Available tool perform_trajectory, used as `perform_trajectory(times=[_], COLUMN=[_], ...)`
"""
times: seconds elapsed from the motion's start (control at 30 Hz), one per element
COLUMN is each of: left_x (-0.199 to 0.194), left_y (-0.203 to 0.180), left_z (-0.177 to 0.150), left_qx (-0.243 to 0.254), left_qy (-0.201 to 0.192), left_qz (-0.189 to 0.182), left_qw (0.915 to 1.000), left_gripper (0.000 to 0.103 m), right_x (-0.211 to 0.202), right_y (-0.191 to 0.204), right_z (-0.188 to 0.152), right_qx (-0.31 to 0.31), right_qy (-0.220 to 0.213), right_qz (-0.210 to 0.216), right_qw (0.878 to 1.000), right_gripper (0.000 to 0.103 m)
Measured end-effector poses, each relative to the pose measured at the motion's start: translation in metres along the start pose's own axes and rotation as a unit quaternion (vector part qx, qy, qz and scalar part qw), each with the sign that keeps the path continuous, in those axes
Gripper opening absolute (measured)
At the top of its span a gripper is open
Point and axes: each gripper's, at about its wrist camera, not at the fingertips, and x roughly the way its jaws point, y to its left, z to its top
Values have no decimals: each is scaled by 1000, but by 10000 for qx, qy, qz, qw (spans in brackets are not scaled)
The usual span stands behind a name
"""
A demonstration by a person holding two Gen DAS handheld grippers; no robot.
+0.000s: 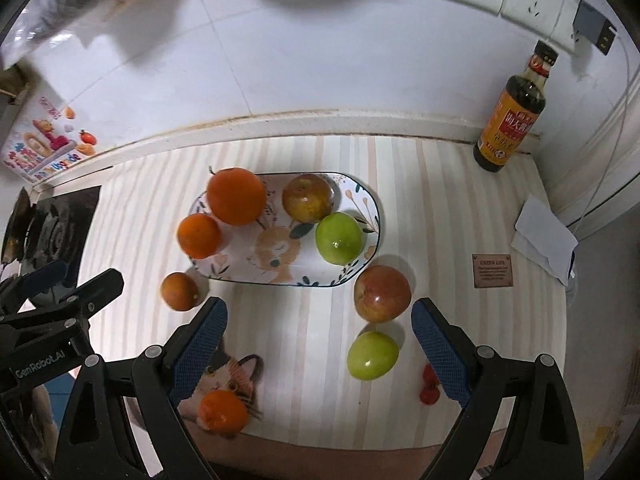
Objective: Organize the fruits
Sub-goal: 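Lift both tools and move them toward the fruit by the cat mat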
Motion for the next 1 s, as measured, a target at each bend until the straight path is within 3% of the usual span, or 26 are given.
perform_trajectory(times=[0.3, 0.53, 0.8, 1.0], left_x=[-44, -59, -53, -21], left_y=[2, 0, 1, -6], left_z=[-9, -17, -25, -38], left_qx=[-7, 26, -80, 17], left_qy=[-327, -407, -346, 46], left_qz=[-184, -309, -336, -273], left_qw=[9993, 9987, 9988, 9996], left_gripper=[95, 95, 95, 100], right_x=[-56, -75, -73, -45], right_y=[10, 14, 12, -4], right_z=[-12, -19, -25, -35], right_qx=[-82, -38, 88, 288], right_qy=[-440, -614, -573, -280], right_qz=[30, 70, 166, 182], right_qw=[9990, 9981, 9982, 9990], right_gripper=[95, 95, 95, 96])
